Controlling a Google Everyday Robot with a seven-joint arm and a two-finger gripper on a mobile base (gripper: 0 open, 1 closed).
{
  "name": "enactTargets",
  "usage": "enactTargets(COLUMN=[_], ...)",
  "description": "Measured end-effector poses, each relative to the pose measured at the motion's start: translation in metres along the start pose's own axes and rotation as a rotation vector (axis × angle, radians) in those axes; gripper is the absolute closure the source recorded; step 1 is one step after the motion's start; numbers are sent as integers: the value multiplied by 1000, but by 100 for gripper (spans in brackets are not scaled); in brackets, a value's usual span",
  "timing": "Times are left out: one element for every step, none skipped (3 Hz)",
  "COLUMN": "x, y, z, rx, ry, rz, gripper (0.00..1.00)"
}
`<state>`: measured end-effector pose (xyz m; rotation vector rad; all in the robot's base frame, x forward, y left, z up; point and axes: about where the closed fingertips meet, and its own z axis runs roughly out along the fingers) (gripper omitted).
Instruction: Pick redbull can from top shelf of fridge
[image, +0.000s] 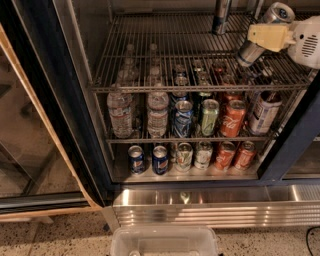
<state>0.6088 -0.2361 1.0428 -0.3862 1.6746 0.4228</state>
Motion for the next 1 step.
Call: enactTargets(x=[-3], y=[4], z=[-14], rx=[-42], ry=[-25], rz=[18], gripper=[100])
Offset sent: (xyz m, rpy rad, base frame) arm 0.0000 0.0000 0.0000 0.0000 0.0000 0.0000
